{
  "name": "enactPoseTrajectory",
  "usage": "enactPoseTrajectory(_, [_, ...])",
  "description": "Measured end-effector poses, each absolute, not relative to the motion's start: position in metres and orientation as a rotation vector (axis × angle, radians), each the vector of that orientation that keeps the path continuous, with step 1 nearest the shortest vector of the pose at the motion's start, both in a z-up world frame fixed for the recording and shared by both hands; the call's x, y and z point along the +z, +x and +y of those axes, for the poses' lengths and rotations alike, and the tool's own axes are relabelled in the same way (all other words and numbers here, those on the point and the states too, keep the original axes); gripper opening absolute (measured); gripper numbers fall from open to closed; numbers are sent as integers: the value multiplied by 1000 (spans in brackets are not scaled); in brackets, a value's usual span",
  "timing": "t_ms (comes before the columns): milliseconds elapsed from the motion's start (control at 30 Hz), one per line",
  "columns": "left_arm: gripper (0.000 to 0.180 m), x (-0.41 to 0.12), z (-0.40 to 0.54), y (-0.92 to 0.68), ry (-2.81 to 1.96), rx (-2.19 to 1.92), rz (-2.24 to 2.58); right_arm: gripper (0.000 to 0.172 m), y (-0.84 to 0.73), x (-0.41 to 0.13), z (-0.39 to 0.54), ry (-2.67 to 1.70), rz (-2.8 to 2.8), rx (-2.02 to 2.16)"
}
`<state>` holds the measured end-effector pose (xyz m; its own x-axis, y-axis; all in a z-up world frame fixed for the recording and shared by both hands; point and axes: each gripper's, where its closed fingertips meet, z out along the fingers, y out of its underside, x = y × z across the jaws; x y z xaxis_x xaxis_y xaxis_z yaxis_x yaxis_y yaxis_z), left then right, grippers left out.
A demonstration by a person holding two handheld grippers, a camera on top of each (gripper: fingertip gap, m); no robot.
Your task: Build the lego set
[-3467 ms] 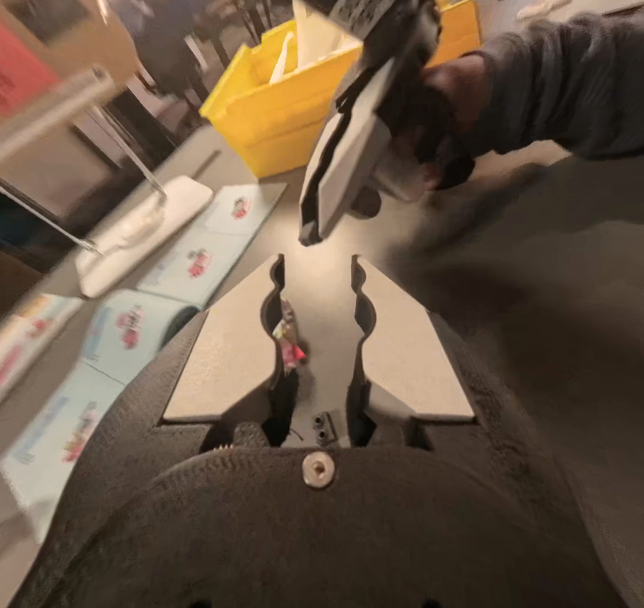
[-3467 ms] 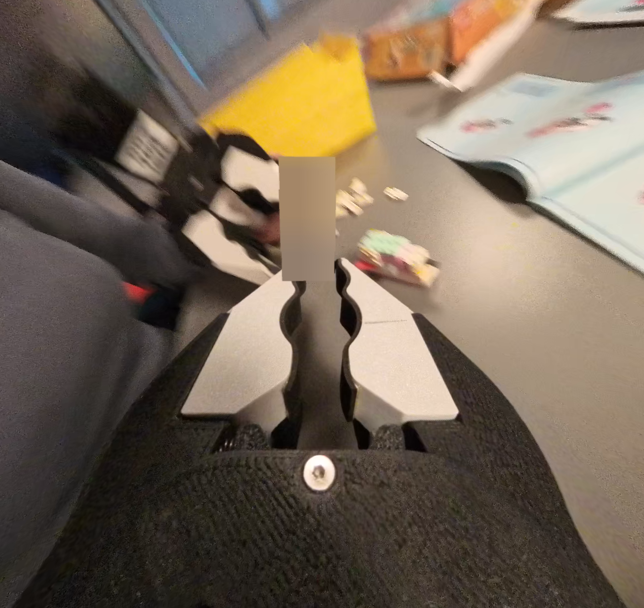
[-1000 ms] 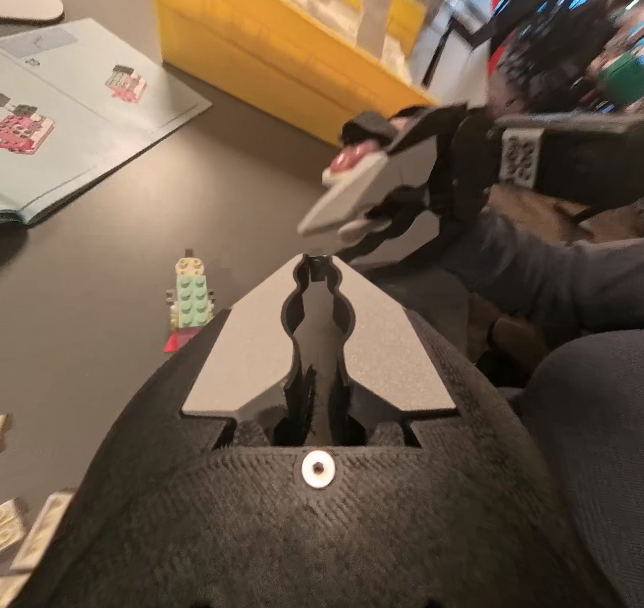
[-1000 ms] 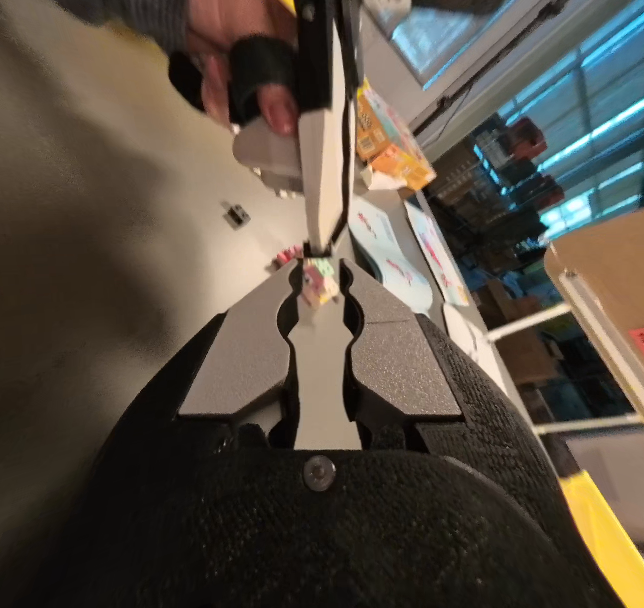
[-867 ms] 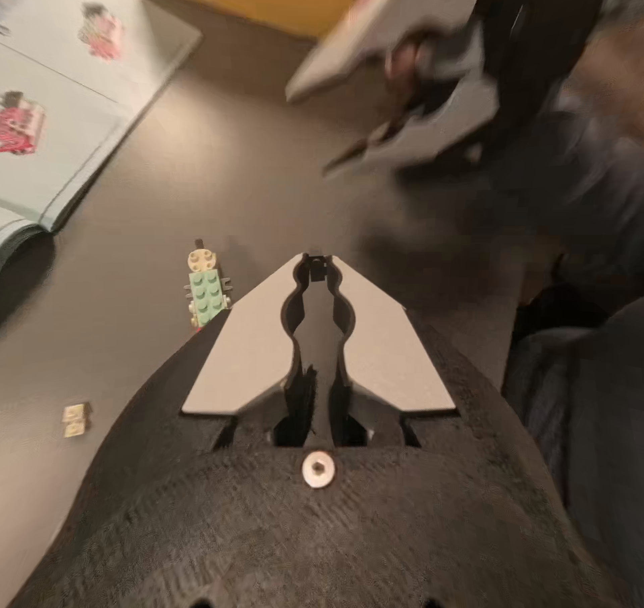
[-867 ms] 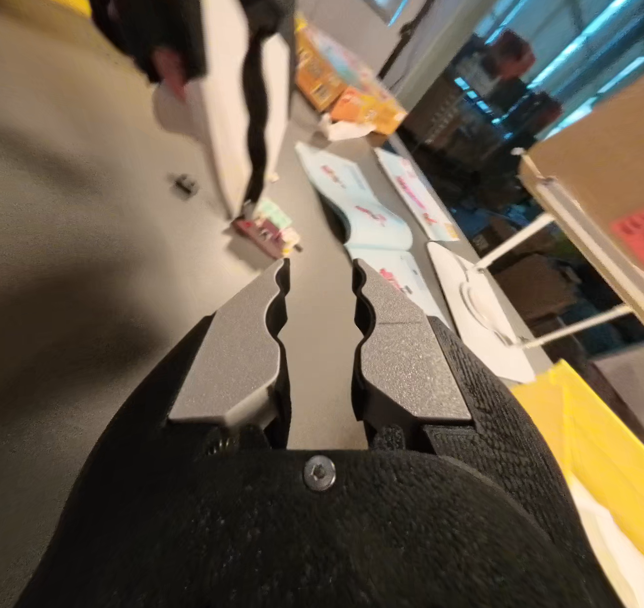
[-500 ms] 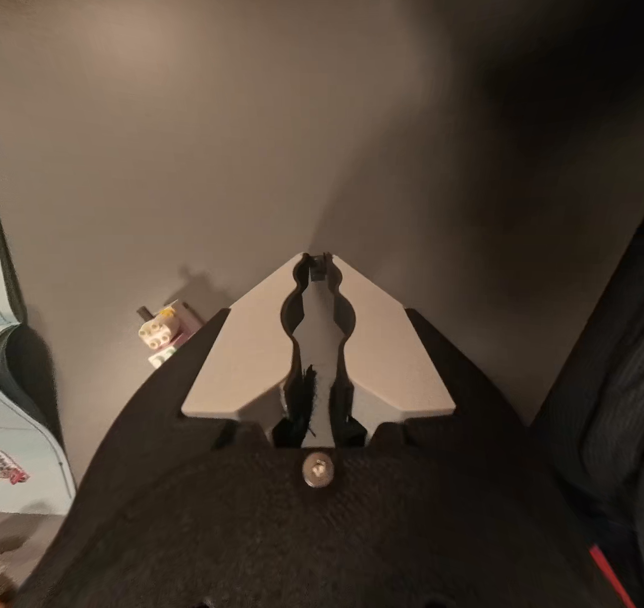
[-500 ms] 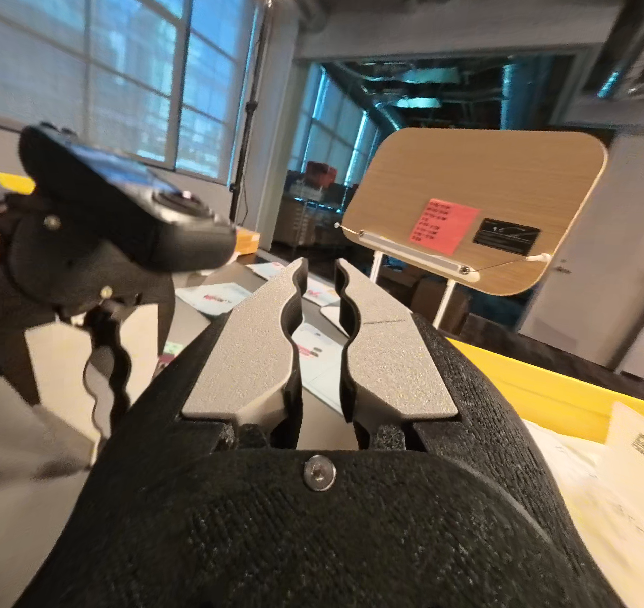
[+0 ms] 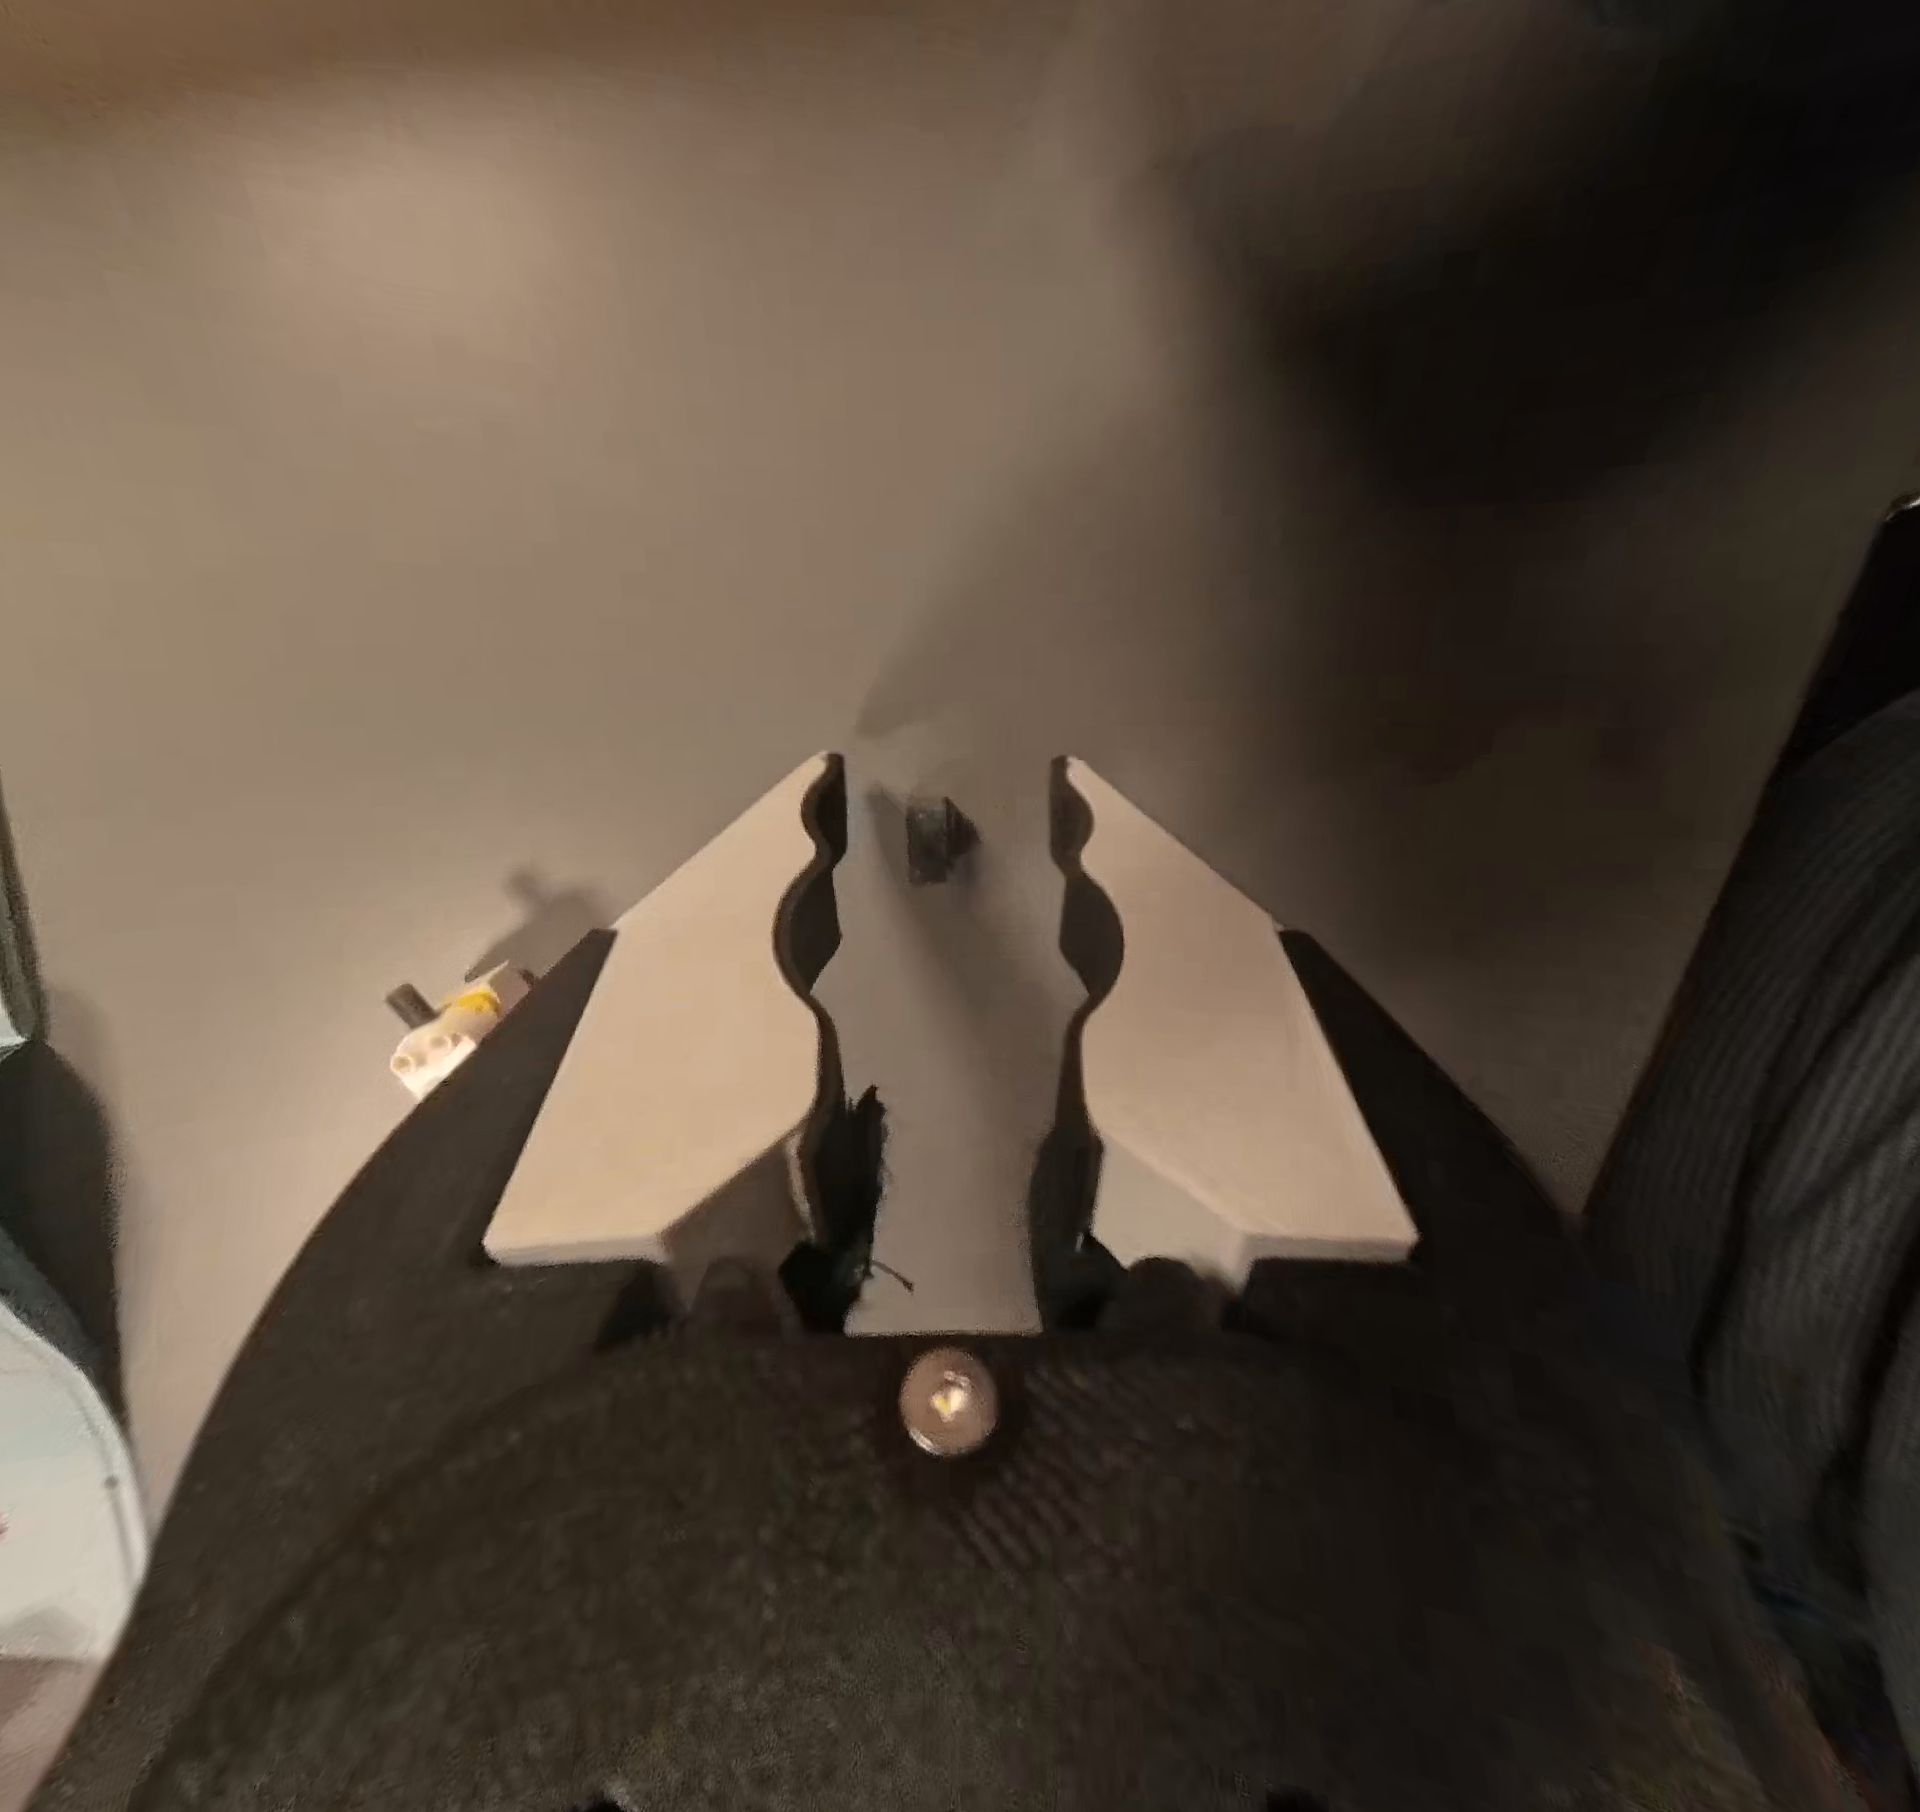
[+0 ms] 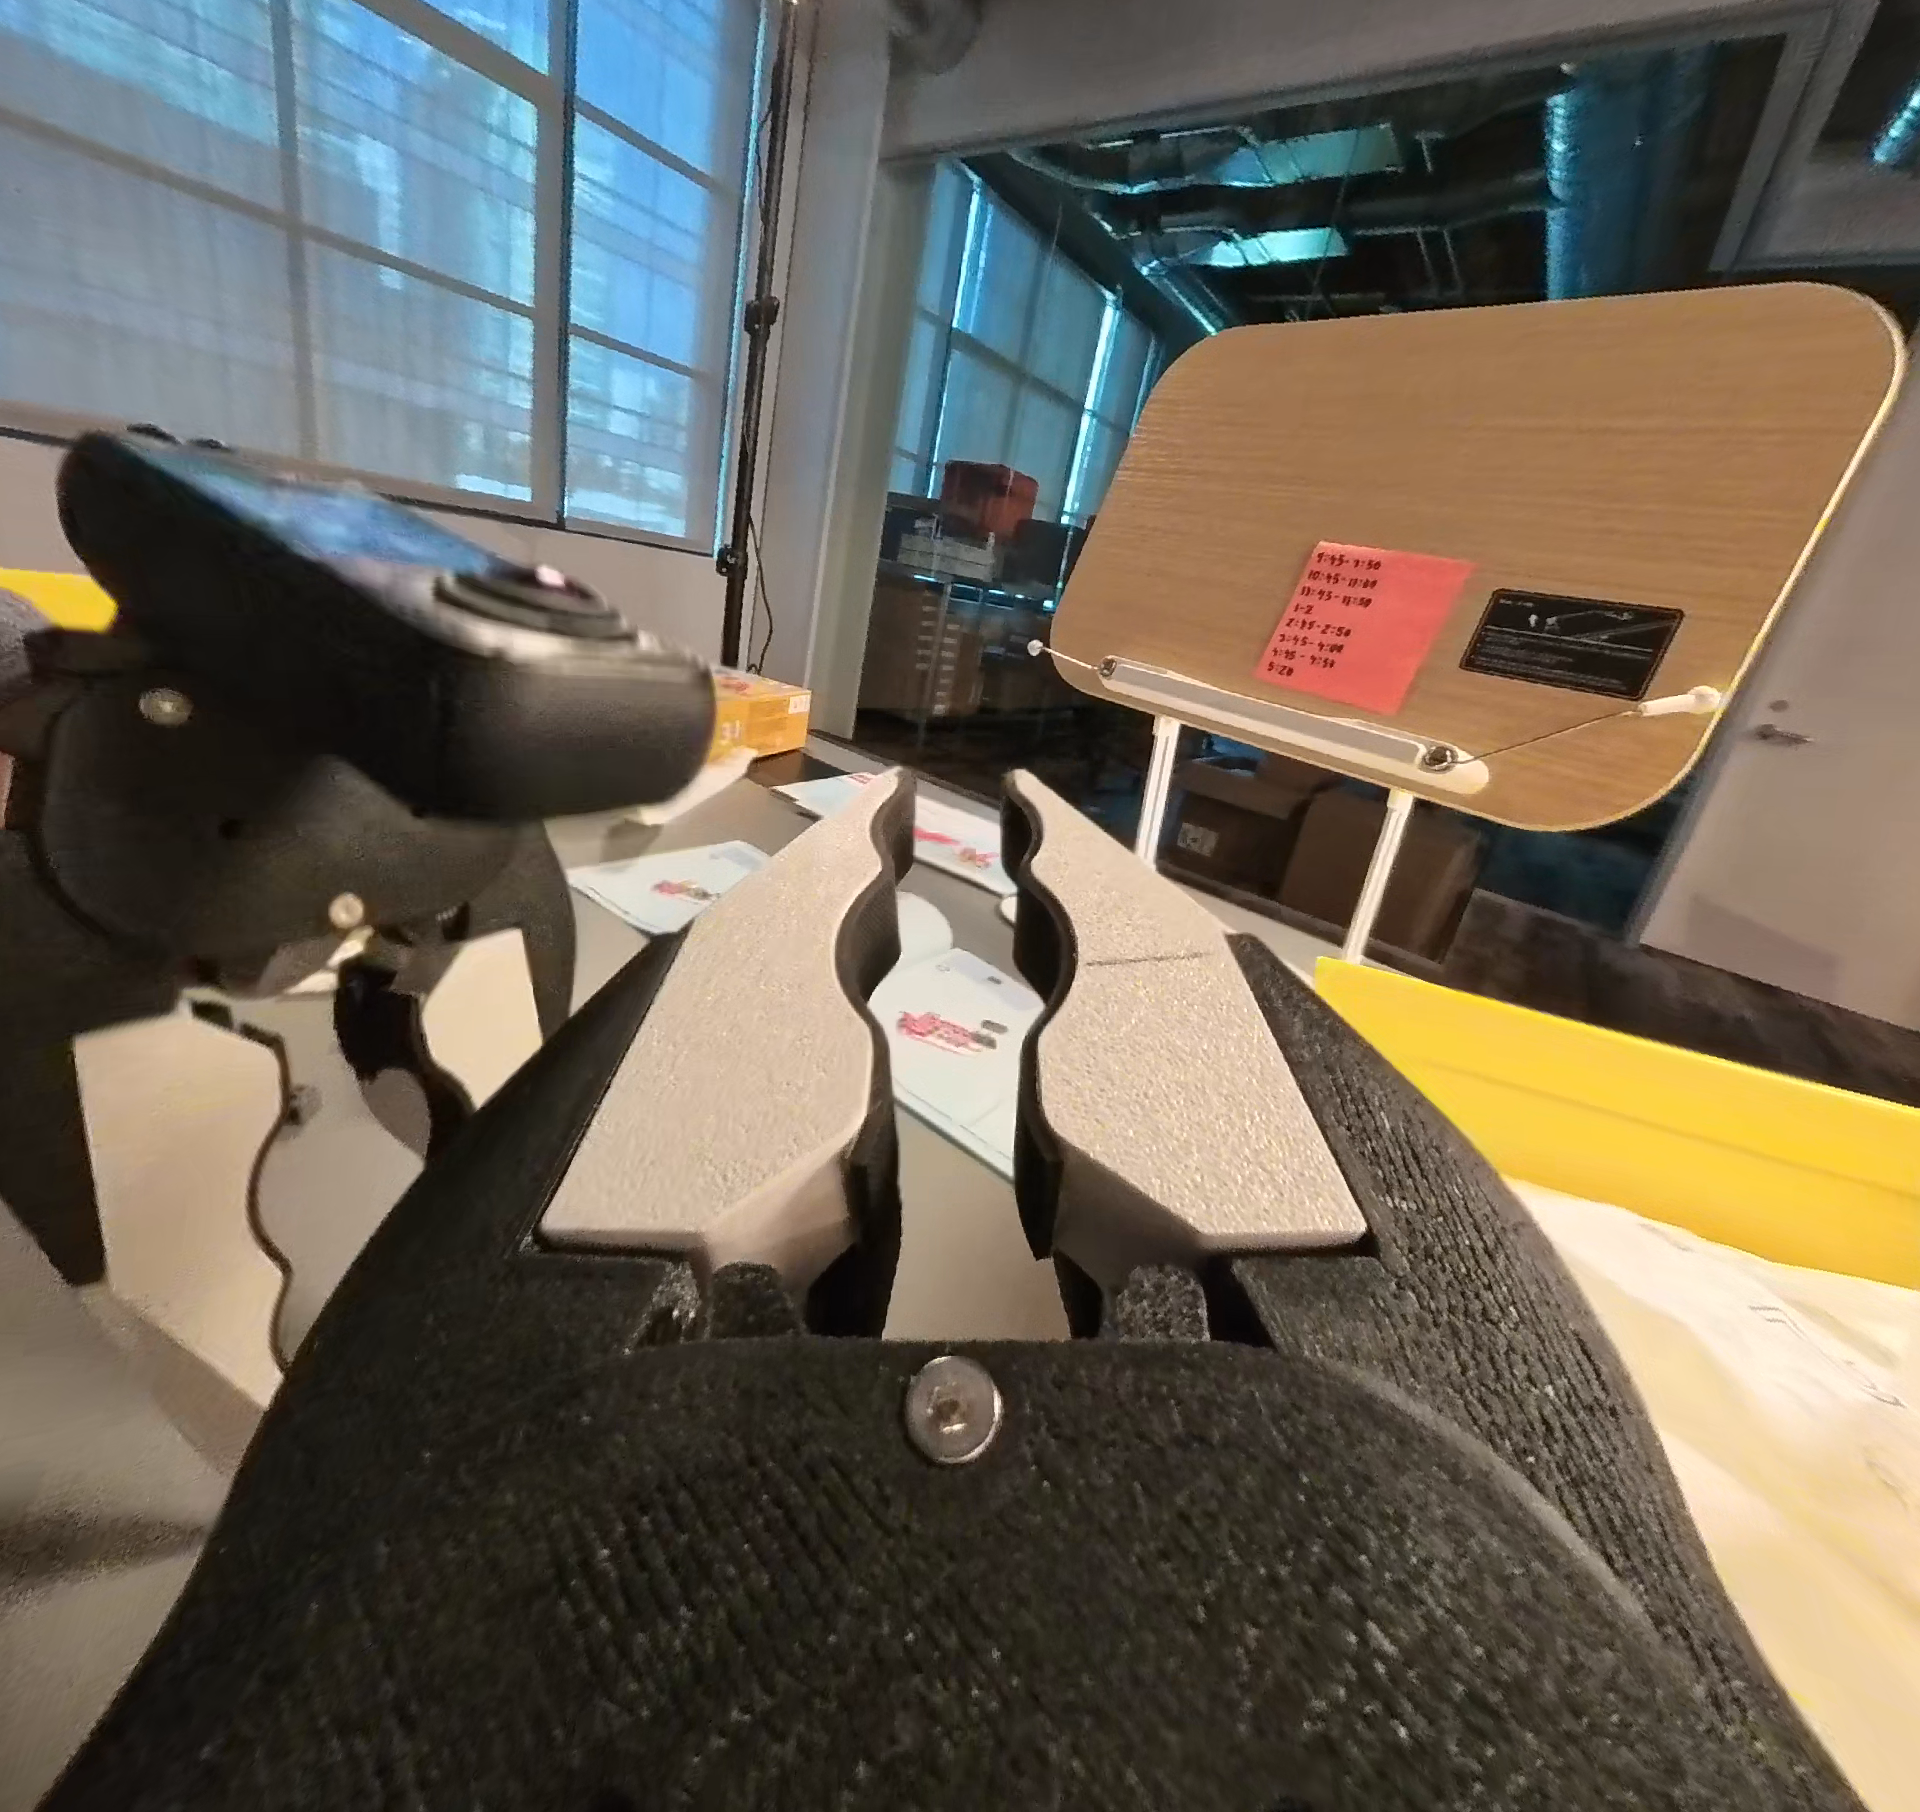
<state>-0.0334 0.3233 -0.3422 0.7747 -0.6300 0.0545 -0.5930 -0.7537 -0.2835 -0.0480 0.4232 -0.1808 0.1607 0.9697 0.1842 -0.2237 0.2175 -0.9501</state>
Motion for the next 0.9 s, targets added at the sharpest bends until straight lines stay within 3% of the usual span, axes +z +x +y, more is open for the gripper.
enactPoseTrajectory(200, [67, -289, 325, -70, -2381, -220, 557, 17, -55, -190, 414, -954, -1112, 1133])
enactPoseTrajectory(300, [80, -289, 324, -118, -2267, -127, 326, 20, -61, -196, 400, -954, -1198, 1236])
enactPoseTrajectory(500, [59, -330, 318, -136, -2299, -120, 357, 30, -62, -244, 340, -945, -1717, 1395])
enactPoseTrajectory(700, [44, -343, 323, -138, -2318, -88, 432, 22, -55, -316, 317, -1023, -2149, 1193])
enactPoseTrajectory(900, [26, -343, 322, -135, -2308, -162, 481, 22, -54, -335, 309, -1068, -2267, 1235])
